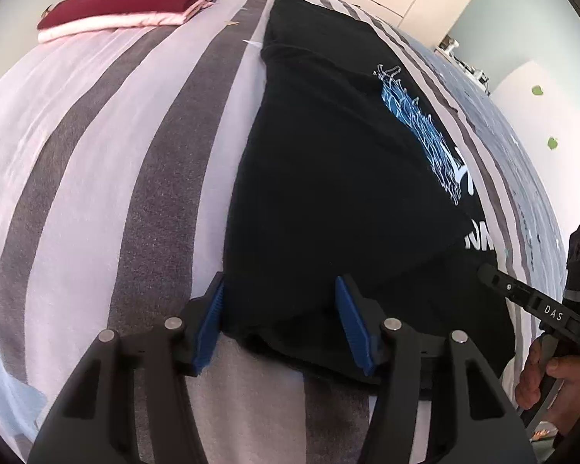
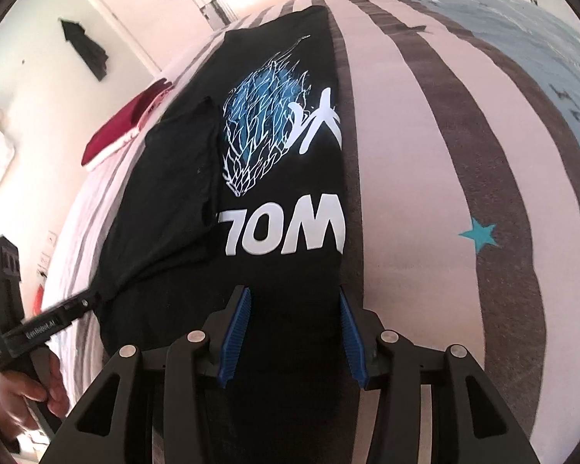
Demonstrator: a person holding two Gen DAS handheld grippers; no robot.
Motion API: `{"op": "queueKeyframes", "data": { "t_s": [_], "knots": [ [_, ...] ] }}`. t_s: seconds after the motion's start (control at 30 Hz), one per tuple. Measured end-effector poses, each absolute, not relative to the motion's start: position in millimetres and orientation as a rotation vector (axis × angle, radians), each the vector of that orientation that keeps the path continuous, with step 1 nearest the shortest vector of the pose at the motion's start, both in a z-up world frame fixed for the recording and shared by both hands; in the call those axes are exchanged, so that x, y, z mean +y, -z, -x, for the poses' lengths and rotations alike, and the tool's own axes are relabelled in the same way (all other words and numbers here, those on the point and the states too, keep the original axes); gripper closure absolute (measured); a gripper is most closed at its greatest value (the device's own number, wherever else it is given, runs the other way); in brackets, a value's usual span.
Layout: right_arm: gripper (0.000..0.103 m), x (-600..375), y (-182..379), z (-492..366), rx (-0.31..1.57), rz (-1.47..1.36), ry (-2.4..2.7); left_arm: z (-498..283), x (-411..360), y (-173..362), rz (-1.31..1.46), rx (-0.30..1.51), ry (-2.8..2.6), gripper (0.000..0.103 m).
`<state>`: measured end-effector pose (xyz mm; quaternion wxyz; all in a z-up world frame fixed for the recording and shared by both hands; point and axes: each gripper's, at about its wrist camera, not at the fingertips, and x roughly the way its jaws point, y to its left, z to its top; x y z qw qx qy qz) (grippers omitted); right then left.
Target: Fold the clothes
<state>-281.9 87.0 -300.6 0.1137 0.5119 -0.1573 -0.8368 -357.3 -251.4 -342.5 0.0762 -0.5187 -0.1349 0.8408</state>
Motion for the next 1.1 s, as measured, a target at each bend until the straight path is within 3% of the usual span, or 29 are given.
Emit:
{"op": "queueKeyframes", "data": {
  "t_s": [0.07, 0.13, 0.27, 0.33, 0.5, 0.6, 0.83, 1.1],
  "knots": [
    [0.063, 88, 301, 284, -0.480, -1.498, 2.449, 361, -250, 343, 1.555, -0.390, -2.524, 0.056],
    [0.066, 85, 301, 284, -0.468, -1.498, 2.448, 363, -249, 344, 1.558, -0.367, -2.527, 0.068],
    [0.085, 80, 298, 282, -0.414, -1.490, 2.443, 369, -241, 342, 1.554, -0.296, -2.516, 0.084],
    [0.089, 77, 294, 281, -0.382, -1.487, 2.449, 372, -239, 340, 1.554, -0.295, -2.515, 0.089],
    [0.092, 80, 274, 274, -0.385, -1.459, 2.464, 367, -239, 310, 1.499, -0.314, -2.549, 0.093],
    [0.099, 86, 258, 260, -0.412, -1.446, 2.472, 350, -239, 286, 1.473, -0.304, -2.557, 0.094],
    [0.099, 89, 244, 196, -0.438, -1.551, 2.352, 262, -238, 264, 1.656, -0.268, -2.452, 0.094],
    [0.099, 77, 257, 118, -0.389, -1.713, 2.166, 208, -237, 293, 1.867, -0.309, -2.423, 0.094]
  ]
}}
